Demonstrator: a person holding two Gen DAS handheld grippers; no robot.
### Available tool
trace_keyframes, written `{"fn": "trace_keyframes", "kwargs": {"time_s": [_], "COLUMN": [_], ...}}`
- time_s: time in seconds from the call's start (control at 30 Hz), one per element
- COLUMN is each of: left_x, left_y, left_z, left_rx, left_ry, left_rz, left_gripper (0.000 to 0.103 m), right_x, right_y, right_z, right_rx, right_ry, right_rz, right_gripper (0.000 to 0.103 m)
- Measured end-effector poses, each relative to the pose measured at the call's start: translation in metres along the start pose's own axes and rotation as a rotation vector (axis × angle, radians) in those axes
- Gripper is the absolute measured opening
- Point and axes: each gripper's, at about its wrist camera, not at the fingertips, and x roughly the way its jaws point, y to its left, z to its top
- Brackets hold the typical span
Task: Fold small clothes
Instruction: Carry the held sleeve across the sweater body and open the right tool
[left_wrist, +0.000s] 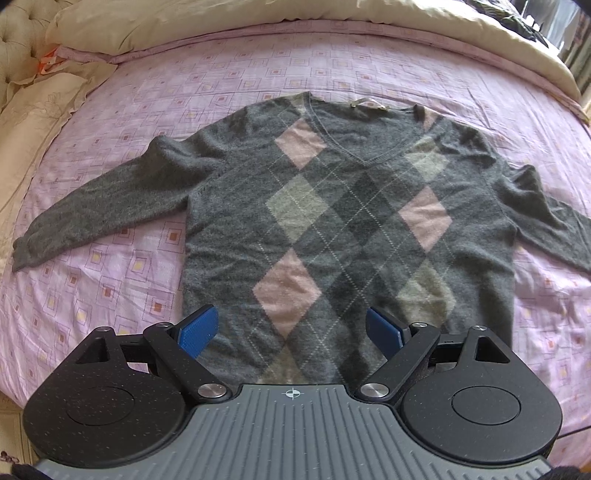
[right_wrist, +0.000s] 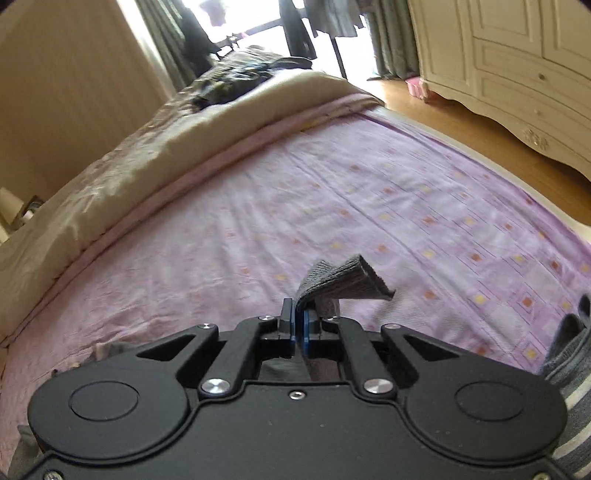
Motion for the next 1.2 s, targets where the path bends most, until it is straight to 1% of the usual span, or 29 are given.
{"fn": "trace_keyframes", "kwargs": {"time_s": [0.13,0.2,0.3,0.43,0.53,0.6,0.7,0.73,0.77,0.83,0.87,0.97,1.03,1.1,1.13,1.2], "left_x": [0.007,0.011,0.014,0.016,0.019,0.021,0.024,0.026,0.027,0.030,0.031,0.035,0.037,0.040,0.042,0.047], "left_y": [0.027,0.042,0.068,0.104,0.126,0.139,0.156,0.160,0.164,0.169,0.170,0.170,0.167,0.158,0.153,0.140], "left_z": [-0.003,-0.003,-0.002,0.000,0.002,0.003,0.005,0.005,0.006,0.009,0.010,0.017,0.023,0.030,0.034,0.043], "left_rx": [0.020,0.027,0.028,0.018,0.004,-0.006,-0.023,-0.027,-0.031,-0.037,-0.037,-0.032,-0.024,-0.011,-0.004,0.015], "left_ry": [-0.004,-0.002,-0.010,-0.025,-0.031,-0.035,-0.040,-0.040,-0.041,-0.045,-0.047,-0.060,-0.073,-0.083,-0.090,-0.101], "left_rz": [-0.038,-0.051,-0.056,-0.045,-0.033,-0.023,-0.008,-0.005,-0.001,0.002,0.002,0.000,-0.009,-0.018,-0.025,-0.041], "left_gripper": [0.087,0.087,0.087,0.087,0.087,0.087,0.087,0.087,0.087,0.087,0.087,0.087,0.087,0.087,0.087,0.087], "right_x": [-0.031,-0.040,-0.046,-0.032,-0.010,0.004,0.025,0.025,0.028,0.031,0.031,0.025,0.022,0.021,0.023,0.024], "right_y": [0.090,0.137,0.211,0.303,0.352,0.377,0.401,0.411,0.417,0.420,0.419,0.410,0.398,0.378,0.372,0.345], "right_z": [-0.007,-0.015,-0.038,-0.086,-0.130,-0.162,-0.204,-0.222,-0.234,-0.247,-0.251,-0.251,-0.245,-0.235,-0.229,-0.217], "right_rx": [-0.117,-0.169,-0.258,-0.382,-0.467,-0.527,-0.588,-0.610,-0.623,-0.623,-0.617,-0.591,-0.574,-0.556,-0.543,-0.518], "right_ry": [-0.047,-0.054,-0.039,0.031,0.089,0.133,0.192,0.210,0.227,0.263,0.275,0.284,0.280,0.276,0.272,0.270], "right_rz": [0.093,0.154,0.251,0.360,0.417,0.434,0.438,0.442,0.453,0.492,0.504,0.504,0.482,0.444,0.416,0.358], "right_gripper": [0.010,0.010,0.010,0.010,0.010,0.010,0.011,0.012,0.019,0.020,0.027,0.041,0.043,0.044,0.045,0.050]}}
